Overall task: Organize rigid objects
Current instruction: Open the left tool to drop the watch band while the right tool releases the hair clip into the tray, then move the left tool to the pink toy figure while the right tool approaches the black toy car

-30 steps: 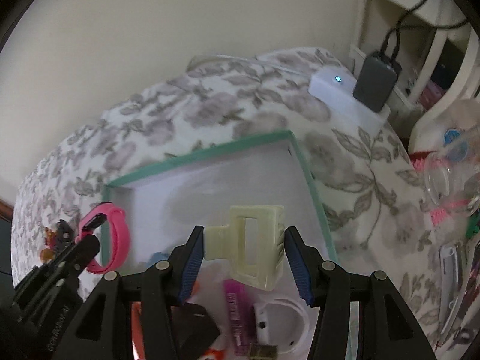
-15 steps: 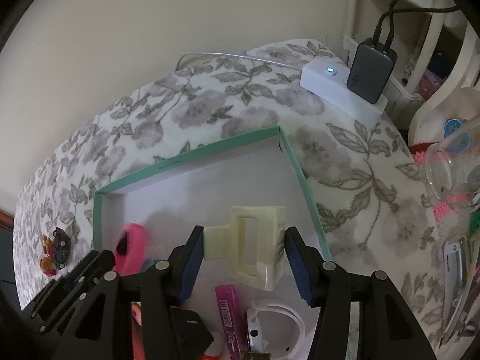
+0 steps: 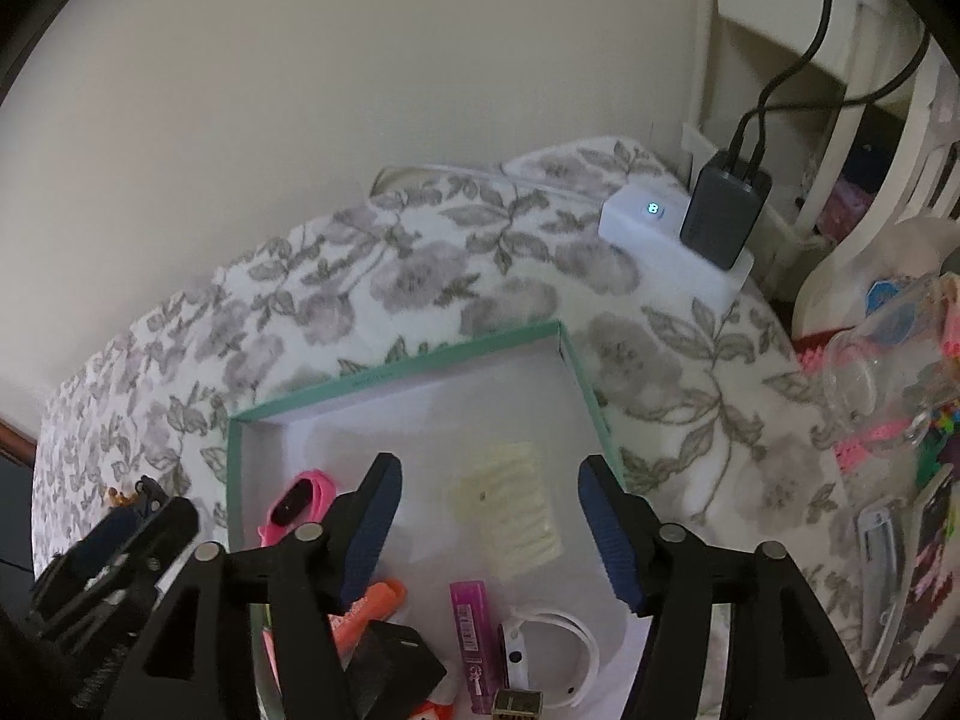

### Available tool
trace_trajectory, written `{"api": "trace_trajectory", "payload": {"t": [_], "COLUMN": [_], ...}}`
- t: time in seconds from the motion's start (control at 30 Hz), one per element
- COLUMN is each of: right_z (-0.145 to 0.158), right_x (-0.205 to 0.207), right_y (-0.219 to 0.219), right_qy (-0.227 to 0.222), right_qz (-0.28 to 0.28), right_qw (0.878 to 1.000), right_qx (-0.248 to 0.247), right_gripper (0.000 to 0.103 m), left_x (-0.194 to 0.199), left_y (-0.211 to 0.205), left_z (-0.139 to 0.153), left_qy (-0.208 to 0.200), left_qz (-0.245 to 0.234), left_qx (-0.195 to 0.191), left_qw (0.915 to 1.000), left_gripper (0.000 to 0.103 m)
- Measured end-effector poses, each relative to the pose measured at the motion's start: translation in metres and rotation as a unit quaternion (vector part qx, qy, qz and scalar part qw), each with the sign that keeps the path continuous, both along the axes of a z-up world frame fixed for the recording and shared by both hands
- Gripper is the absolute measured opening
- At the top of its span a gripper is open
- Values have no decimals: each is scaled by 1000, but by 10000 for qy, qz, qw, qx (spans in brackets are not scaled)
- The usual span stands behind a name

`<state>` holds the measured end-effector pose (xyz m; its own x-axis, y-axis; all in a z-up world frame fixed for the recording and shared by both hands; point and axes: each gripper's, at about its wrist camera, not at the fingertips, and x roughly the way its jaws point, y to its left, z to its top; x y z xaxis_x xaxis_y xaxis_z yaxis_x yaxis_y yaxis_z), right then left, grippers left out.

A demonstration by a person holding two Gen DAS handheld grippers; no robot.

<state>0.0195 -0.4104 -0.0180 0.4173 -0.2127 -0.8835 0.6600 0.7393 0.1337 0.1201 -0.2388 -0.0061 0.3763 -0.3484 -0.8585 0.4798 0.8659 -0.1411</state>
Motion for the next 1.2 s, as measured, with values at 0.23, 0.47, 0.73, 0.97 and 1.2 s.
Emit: {"api": "trace_trajectory", "payload": {"t": [0.23,0.47,0.73,0.97,1.2], "right_z": [2,-2,-9,-7,-8], "right_x": [1,7,28,56,96], "right_y": [2,10,37,83,150], "right_qy": [-14,-24,75,-251,-651], "right_qz": [8,128,484,1008,1702], "right_qw": [10000,9999,9986,9945,9833], "right_qx": [-27,-53,-178,-163,10], "right_gripper": [79,91,103,103,103], "left_x": [12,33,63,91,106], "left_y": [19,47,103,182,242], "left_z": [6,-5,-15,-20,-51], "left_qy": [41,17,287,339,708], "left_qz": [310,863,1510,2388,2932], "left_qx": [94,534,416,294,299], "left_qw": [9995,9948,9872,9700,9529], "left_gripper": [84,97,99,101,101]}}
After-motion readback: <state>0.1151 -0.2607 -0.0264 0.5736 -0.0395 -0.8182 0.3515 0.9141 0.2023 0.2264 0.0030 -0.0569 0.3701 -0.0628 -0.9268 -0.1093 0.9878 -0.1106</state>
